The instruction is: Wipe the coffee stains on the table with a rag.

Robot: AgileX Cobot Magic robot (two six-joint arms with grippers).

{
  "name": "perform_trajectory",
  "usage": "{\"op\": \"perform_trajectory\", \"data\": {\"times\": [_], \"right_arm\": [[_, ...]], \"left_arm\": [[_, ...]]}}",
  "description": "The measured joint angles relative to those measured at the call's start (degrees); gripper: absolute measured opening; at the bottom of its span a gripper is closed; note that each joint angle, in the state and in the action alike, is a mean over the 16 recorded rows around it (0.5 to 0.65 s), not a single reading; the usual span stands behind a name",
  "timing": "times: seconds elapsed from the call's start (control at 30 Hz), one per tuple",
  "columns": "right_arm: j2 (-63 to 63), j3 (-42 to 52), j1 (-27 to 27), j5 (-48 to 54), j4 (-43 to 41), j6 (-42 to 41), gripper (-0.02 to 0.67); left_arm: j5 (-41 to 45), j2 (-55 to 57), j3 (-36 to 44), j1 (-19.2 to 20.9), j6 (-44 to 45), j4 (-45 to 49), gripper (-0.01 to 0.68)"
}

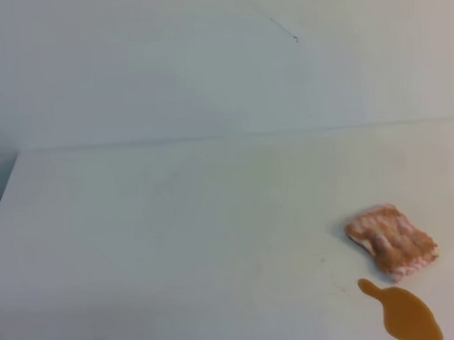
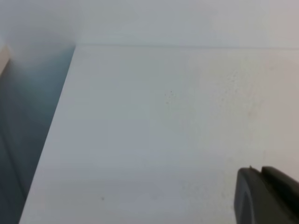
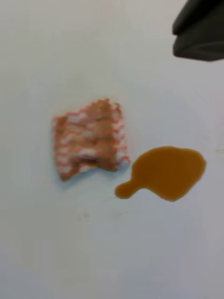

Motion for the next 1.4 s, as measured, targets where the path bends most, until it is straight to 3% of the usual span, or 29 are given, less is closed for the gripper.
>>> {"op": "perform_trajectory", "data": {"times": [0.23, 0.47, 0.87, 1.03, 1.23, 1.4], "right_arm": [[19.71, -1.84, 4.57, -6.39, 4.47, -12.33, -0.002], [34.61, -4.92, 10.66, -14.41, 5.76, -16.10, 0.030], [56.15, -19.64, 14.20, -14.06, 7.25, -14.56, 0.286], [63.43, -24.68, 14.20, -13.26, 6.92, -14.31, 0.359], [69.65, -28.26, 14.21, -13.66, 6.41, -13.87, 0.352], [73.30, -30.09, 14.21, -14.11, 6.13, -13.23, 0.289]], "left_arm": [[0.00, 0.00, 0.00, 0.00, 0.00, 0.00, -0.001], [0.00, 0.00, 0.00, 0.00, 0.00, 0.00, -0.001], [0.00, 0.00, 0.00, 0.00, 0.00, 0.00, -0.001], [0.00, 0.00, 0.00, 0.00, 0.00, 0.00, -0.001], [0.00, 0.00, 0.00, 0.00, 0.00, 0.00, -0.001], [0.00, 0.00, 0.00, 0.00, 0.00, 0.00, -0.001]]}}
